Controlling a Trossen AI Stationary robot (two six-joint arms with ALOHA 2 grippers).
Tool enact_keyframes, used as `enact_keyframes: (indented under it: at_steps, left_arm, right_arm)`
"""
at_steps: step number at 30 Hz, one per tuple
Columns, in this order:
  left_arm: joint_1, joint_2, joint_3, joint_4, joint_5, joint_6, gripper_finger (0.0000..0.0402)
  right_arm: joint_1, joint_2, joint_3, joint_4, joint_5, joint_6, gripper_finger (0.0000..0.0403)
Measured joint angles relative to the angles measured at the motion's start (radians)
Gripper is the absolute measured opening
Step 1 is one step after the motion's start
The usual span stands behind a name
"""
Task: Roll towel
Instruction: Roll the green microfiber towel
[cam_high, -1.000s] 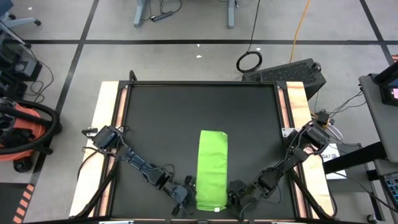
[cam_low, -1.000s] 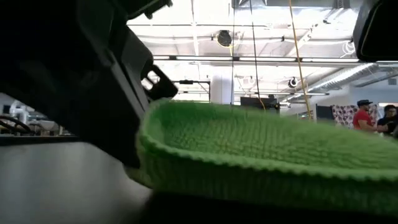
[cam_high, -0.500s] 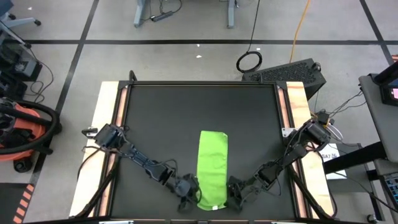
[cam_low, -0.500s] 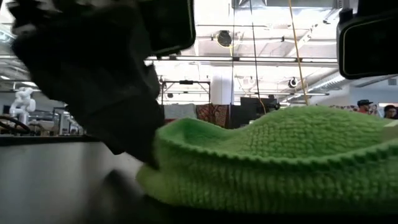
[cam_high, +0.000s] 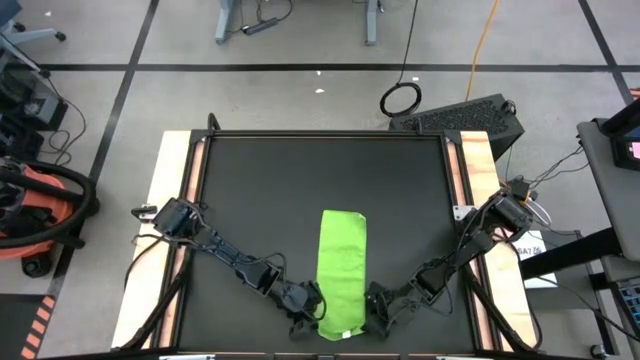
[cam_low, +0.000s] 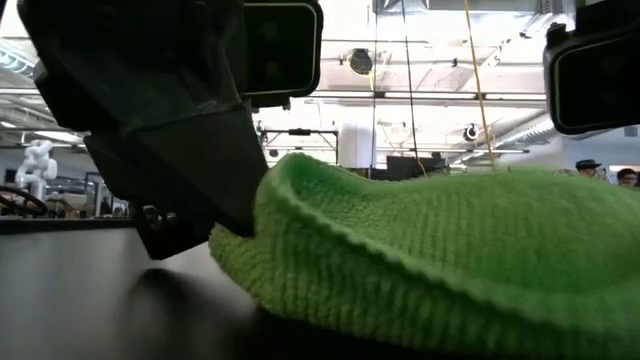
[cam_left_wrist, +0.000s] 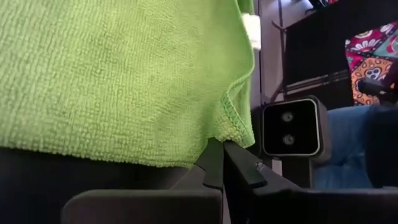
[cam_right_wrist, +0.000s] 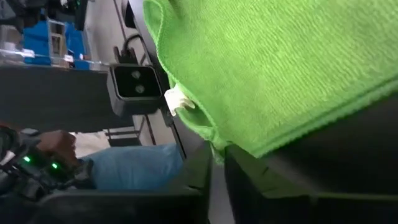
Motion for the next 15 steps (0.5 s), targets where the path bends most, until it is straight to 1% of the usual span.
enact_keyframes:
  at_steps: [2, 6, 9, 12, 15]
  left_arm:
    - [0.0, 0.0, 0.0, 0.0, 0.0, -0.024, 0.0]
    - [0.002, 0.0, 0.0, 0.003, 0.0, -0.07, 0.0]
    - [0.007, 0.0, 0.0, 0.009, -0.001, -0.096, 0.0]
    - [0.011, 0.0, 0.0, 0.018, -0.001, -0.098, 0.0]
    - [0.019, 0.0, 0.0, 0.027, -0.001, -0.112, 0.0]
  right_arm:
    - [0.001, -0.022, -0.002, -0.034, 0.001, -0.012, 0.0069]
    - [0.001, -0.087, -0.004, -0.196, 0.013, -0.03, 0.0131]
    - [-0.003, -0.15, -0.004, -0.273, 0.037, -0.107, 0.0167]
    - [-0.01, -0.204, -0.003, -0.285, 0.109, -0.238, 0.0184]
    - [-0.04, -0.24, 0.0, -0.3, 0.163, -0.341, 0.0183]
